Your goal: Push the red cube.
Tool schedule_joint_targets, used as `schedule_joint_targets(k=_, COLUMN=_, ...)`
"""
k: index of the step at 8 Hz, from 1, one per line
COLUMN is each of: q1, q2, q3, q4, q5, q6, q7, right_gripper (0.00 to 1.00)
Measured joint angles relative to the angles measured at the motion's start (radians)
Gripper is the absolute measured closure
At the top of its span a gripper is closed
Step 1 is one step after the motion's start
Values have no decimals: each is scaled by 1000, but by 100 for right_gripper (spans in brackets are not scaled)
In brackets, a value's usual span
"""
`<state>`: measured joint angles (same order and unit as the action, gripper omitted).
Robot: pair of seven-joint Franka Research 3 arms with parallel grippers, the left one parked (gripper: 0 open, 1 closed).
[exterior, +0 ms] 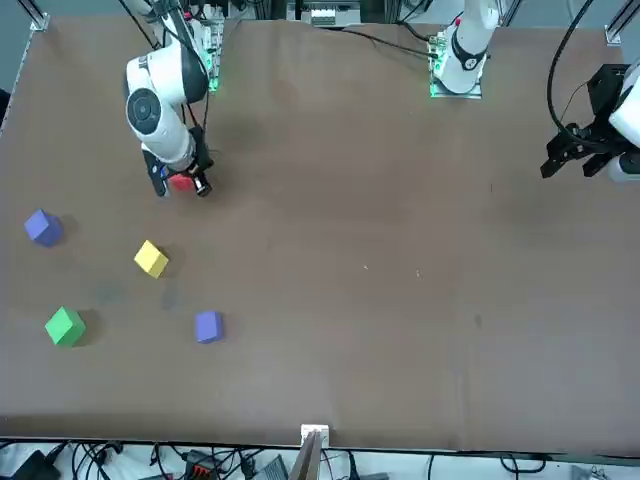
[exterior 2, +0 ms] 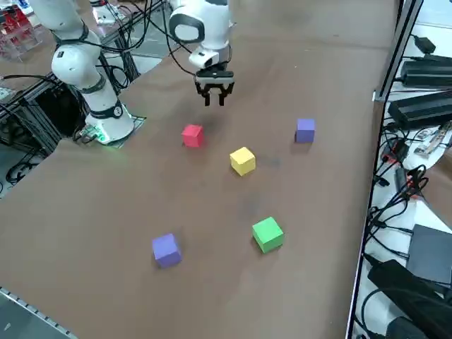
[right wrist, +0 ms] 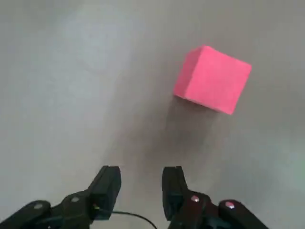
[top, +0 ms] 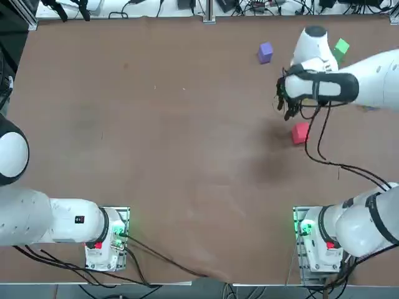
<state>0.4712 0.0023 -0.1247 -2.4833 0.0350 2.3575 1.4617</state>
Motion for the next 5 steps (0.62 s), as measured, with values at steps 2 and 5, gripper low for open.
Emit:
schedule_joint_targets(k=2, q1=0, q2=-39, q3=-2, q4=-91, q5=0, q6=53, q7=57, right_gripper=46)
schedule_joint_targets(k=5, q1=0, q2=-44, q3=-4, q4=-155, q5=0, q6=139, q7=116, right_gripper=47)
